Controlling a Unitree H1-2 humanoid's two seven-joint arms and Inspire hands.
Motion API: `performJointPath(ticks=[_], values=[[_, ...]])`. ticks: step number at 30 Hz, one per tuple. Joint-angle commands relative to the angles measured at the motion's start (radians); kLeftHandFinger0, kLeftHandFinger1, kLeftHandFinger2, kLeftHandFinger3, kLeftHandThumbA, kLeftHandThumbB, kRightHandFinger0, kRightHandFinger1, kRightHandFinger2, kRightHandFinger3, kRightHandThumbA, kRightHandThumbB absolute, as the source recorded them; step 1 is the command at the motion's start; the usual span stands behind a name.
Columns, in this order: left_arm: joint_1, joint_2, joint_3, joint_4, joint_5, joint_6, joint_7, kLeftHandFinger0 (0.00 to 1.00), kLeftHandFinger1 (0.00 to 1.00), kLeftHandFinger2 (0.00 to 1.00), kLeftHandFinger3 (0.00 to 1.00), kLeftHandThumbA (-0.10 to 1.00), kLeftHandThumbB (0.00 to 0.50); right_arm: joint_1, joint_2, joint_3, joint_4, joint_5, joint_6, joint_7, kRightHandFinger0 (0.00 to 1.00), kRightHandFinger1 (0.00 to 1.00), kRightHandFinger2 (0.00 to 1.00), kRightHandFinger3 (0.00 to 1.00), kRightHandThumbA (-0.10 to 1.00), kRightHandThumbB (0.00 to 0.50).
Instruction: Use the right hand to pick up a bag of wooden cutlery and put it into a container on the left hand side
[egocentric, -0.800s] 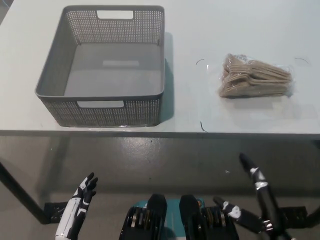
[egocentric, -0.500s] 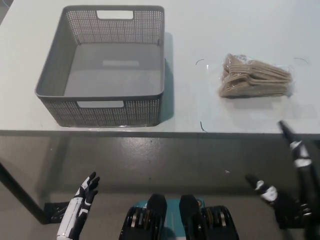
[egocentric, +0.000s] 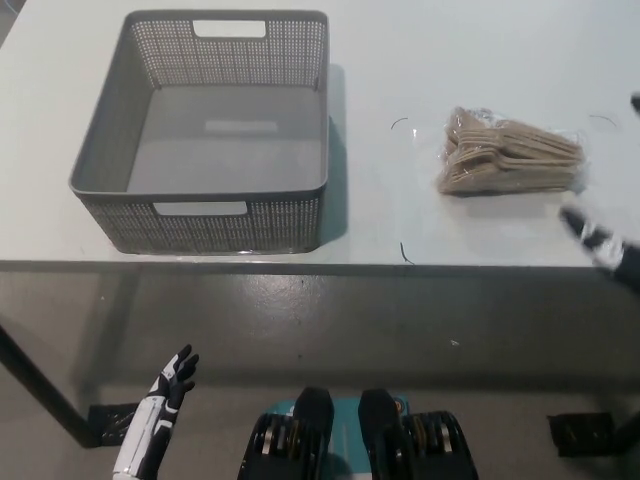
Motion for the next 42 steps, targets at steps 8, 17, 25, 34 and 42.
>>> performJointPath(ticks=[8,17,25,34,42], values=[[-0.013,0.026,-0.011,0.001,0.005,-0.041,0.006,1.0,1.0,1.0,1.0,1.0,0.325,-0.384,-0.148,0.083,0.206,-0.089,0.243,0.204,1.0,1.0,1.0,1.0,0.61,0.5],[-0.013,0.031,-0.021,0.004,0.02,-0.041,0.013,1.0,1.0,1.0,1.0,0.99,0.316,-0.575,-0.164,0.167,0.506,-0.07,0.227,0.242,1.0,1.0,1.0,1.0,0.6,0.5],[0.05,0.026,-0.034,-0.01,0.005,-0.041,0.003,1.0,1.0,1.0,1.0,0.95,0.306,-0.616,-0.162,0.249,0.617,-0.062,0.238,0.347,1.0,1.0,1.0,1.0,0.61,0.5],[0.05,0.037,-0.049,-0.002,0.005,-0.041,0.013,1.0,1.0,1.0,1.0,0.95,0.317,-0.69,-0.176,0.369,0.83,-0.03,0.145,0.491,1.0,1.0,1.0,1.0,0.7,0.5],[0.045,0.046,-0.06,0.001,0.015,-0.041,0.02,1.0,1.0,1.0,1.0,0.95,0.307,-0.724,-0.189,0.461,0.885,-0.065,0.139,0.566,1.0,1.0,1.0,1.0,0.69,0.5]])
